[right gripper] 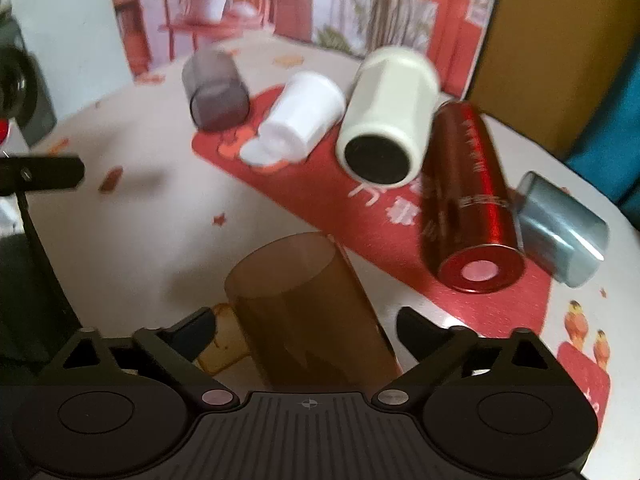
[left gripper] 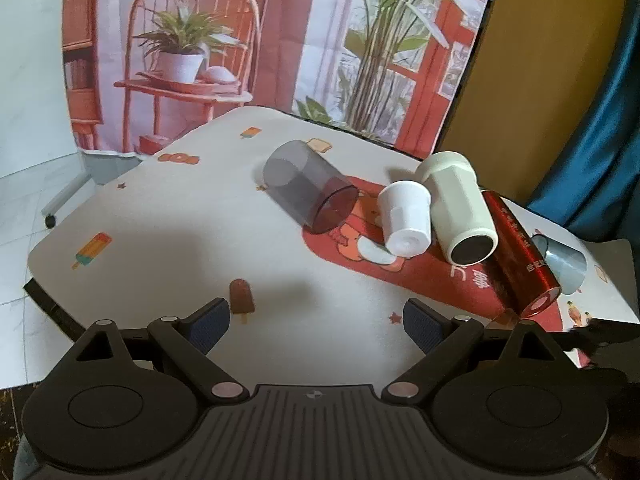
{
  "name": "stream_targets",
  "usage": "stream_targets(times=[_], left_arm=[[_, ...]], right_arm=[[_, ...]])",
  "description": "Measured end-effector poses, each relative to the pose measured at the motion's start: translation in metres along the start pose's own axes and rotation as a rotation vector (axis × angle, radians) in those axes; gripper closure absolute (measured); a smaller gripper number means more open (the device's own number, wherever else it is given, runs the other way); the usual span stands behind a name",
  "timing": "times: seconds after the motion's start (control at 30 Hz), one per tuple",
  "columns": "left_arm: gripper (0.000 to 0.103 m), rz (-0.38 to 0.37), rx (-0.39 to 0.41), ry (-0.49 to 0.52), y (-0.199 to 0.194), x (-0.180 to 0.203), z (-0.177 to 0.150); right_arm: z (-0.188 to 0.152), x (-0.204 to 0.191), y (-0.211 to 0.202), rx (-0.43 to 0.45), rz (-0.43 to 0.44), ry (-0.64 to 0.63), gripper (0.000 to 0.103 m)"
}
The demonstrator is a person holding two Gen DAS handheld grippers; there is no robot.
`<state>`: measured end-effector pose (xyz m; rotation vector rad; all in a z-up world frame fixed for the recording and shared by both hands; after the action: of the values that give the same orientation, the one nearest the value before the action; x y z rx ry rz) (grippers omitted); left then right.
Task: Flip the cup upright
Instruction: 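Close the right gripper on the brown cup's rim and lift it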
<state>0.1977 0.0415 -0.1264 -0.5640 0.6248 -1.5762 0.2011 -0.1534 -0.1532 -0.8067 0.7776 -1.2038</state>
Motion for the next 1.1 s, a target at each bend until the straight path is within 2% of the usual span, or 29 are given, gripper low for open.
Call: stream_targets(times=[0.2,0.33,0.53,0.83,1.1], left_arm=[[0.008,-0.023,-0.009,0.071,0.007,0.016,-0.009],[0.005,0.036,-0.004,0.123,0.007,0.017,-0.012],[0.005,0.048,-0.043,0.125,0.009,0.01,-0.017],[0.005,0.045,-0.071,0.128,0.011,0.01,-0.021],[0.005,0.04,-0.097,0.153,0.007,0.016,-0.026]], right_arm=[[0.003,-0.004,0.007,-0.036,-0.021,-0.033,0.02],[0.003,-0.003,0.011,-0.055,-0.039,-0.055,0.025],[0.002,0.003,0.011,-0.061,-0.059,-0.045,0.03],[-0.012,0.021,-0.005,-0.004,-0.053,0.044,0.031],[-0.029,0.051,-0.021,0.086,-0.028,0.244,0.032]])
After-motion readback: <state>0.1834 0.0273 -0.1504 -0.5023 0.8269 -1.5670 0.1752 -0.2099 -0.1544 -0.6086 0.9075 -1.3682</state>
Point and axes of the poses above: each gripper's, at about its wrist camera, not at the fingertips, and y roughly the way its jaws point, x to its right, z to its top, the point moved 6 cm from there along y, roughly the way its jaws point, and after that the axes turned 13 degrees about y, right-handed, at the moved point
